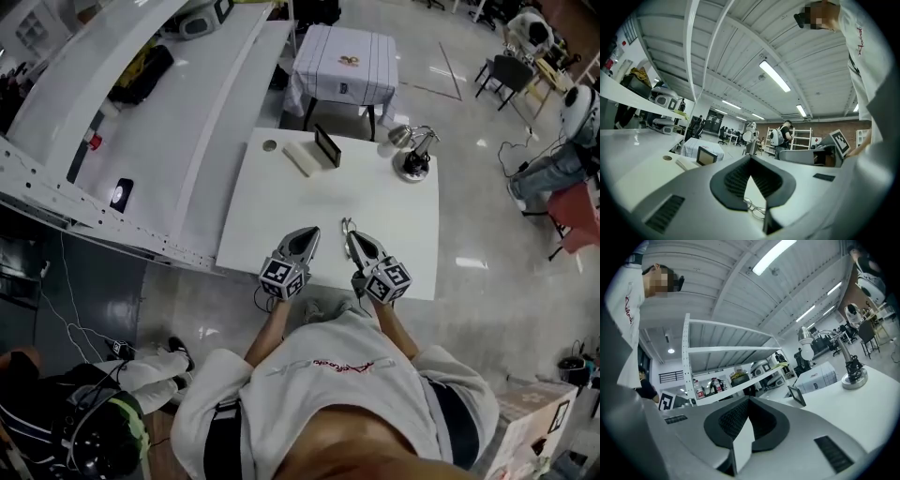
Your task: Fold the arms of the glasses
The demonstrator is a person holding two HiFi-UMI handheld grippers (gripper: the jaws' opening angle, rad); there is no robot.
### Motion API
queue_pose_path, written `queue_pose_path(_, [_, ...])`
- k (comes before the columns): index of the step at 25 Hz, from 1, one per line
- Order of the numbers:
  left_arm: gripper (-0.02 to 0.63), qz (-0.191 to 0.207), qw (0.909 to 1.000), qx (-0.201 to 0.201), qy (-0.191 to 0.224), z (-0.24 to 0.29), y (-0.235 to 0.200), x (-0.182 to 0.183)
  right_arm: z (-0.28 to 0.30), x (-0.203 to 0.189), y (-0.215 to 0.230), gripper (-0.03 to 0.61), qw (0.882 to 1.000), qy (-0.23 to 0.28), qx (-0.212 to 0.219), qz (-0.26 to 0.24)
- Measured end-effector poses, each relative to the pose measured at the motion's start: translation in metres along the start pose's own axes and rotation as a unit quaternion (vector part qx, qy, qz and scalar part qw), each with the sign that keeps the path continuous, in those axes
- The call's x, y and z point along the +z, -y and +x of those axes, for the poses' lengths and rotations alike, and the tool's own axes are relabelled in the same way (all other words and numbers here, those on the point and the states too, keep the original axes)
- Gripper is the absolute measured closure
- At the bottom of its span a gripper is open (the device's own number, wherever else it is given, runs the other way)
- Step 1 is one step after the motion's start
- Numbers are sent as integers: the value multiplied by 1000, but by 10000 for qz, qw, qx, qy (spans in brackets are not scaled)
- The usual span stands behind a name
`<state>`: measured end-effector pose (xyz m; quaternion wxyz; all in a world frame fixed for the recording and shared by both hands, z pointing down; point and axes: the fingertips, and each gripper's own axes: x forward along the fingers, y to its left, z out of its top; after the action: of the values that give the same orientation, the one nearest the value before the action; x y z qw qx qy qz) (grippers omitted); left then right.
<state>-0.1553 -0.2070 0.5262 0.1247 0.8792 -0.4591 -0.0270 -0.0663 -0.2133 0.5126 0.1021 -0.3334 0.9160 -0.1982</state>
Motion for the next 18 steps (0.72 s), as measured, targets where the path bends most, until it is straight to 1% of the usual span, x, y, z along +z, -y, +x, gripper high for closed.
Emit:
queue_pose_path(5, [592, 72, 9999, 6, 72, -6, 9, 6, 1, 6, -13, 560, 9994, -15, 96, -344])
queue_pose_path(9, [592, 204, 9997, -38, 109, -4, 27, 11, -13, 12, -15, 560, 9973, -7, 121, -718])
queue_pose_path(13, [592, 259, 9996, 16, 116, -7, 58, 4, -47, 13, -17, 560, 9959, -79, 86, -892])
queue_pose_path(15, [594, 286, 9996, -14, 52, -8, 75, -4, -65, 14, -18, 560, 9952, -113, 32, -976])
queue_pose_path(18, [594, 226, 9997, -73, 49, -12, 106, -14, -97, 11, -21, 560, 9945, -189, -34, -1032])
